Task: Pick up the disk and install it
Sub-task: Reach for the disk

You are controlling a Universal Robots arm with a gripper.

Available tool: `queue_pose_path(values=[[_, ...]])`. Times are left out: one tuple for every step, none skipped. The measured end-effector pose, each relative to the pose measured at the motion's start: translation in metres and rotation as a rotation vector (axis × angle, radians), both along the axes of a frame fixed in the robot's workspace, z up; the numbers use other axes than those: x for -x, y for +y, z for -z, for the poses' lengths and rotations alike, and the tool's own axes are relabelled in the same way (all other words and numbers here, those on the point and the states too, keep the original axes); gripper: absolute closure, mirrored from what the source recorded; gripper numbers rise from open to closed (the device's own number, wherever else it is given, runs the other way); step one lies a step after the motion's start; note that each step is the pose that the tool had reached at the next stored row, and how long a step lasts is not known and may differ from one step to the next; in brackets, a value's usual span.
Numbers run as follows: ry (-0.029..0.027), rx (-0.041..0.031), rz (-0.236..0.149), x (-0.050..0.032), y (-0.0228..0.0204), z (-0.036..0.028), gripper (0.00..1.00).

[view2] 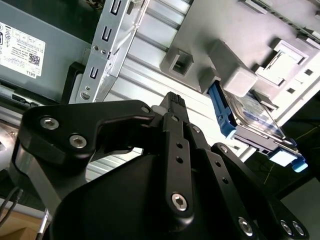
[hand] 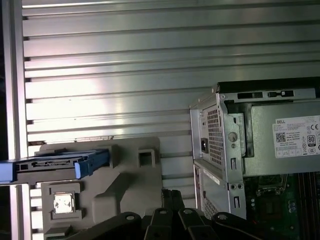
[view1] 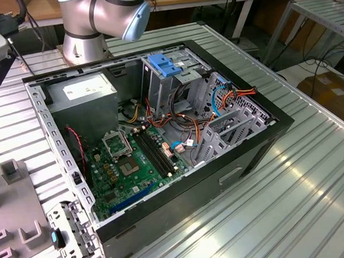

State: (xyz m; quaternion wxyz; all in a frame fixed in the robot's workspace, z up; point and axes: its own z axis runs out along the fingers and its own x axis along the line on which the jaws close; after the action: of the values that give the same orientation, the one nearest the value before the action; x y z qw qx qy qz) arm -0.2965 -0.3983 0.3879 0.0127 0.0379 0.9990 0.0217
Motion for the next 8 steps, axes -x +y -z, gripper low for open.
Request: queue_pose_path(values=[[0.0, 0.0, 0.0, 0.0026, 0.0, 0.0, 0.89], [0.0, 0.0, 0.0, 0.0044, 0.0, 0.0, 0.89], [-0.0001, -0.0001, 0.0, 0.0054, 0.0, 0.0, 0.89], [-0.0001, -0.0001, 0.0, 0.0065, 0.0, 0.0001, 0.89], [-0.0001, -0.0001, 0.0, 0.0076, 0.0, 0.0, 0.89], [-0.0001, 0.0, 0.0, 0.0085, 0.0, 0.0, 0.89], [-0.0001, -0.0001, 0.0, 0.01, 0.0, 0.0, 0.89], [-0.0001, 0.0, 0.0, 0.0113, 0.0, 0.0001, 0.89]])
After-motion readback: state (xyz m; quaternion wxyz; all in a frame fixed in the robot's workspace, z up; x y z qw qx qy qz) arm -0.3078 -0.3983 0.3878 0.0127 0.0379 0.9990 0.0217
